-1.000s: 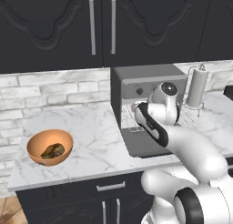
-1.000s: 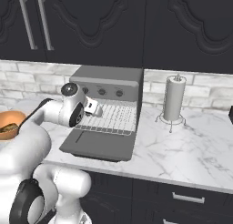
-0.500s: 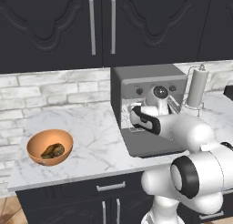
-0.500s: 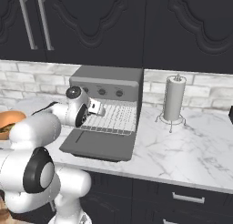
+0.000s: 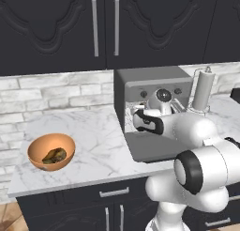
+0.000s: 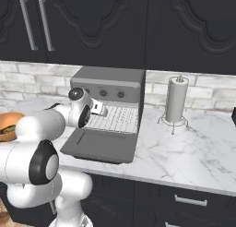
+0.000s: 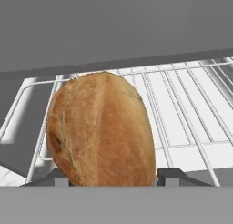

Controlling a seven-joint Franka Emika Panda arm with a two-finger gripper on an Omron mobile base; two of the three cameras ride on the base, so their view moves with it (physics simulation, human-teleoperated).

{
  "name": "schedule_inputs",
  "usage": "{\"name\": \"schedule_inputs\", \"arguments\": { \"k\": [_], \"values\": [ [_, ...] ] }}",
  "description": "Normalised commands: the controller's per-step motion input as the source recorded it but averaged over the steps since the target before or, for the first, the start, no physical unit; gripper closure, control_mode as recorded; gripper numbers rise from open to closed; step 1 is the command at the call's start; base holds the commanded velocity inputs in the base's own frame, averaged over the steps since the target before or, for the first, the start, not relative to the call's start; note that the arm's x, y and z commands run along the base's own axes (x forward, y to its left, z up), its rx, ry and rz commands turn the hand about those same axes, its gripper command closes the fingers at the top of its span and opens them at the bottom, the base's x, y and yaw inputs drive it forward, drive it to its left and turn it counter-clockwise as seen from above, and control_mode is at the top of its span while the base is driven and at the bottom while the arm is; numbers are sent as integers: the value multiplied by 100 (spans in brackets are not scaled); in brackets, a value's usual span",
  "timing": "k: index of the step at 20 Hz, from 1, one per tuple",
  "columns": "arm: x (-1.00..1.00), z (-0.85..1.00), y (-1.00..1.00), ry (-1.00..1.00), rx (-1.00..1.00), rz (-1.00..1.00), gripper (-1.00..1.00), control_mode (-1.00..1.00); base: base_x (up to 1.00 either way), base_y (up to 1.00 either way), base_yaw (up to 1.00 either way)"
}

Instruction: Pick up the heated bread from the toaster oven and place it in the bowl. Then move the bread bowl to the dining counter.

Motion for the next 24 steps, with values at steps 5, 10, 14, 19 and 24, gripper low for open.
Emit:
{"name": "schedule_inputs", "arguments": {
  "k": [5,10,14,19,24],
  "values": [
    [-7,0,0,0,0,0,100,-100,0,0,0],
    [-68,0,-2,-4,0,0,100,-100,0,0,0],
    [-94,9,-2,-10,0,0,100,-100,0,0,0],
    [-92,63,0,-5,0,0,100,-100,0,0,0],
    [-80,100,1,0,0,4,100,-100,0,0,0]
  ]
}}
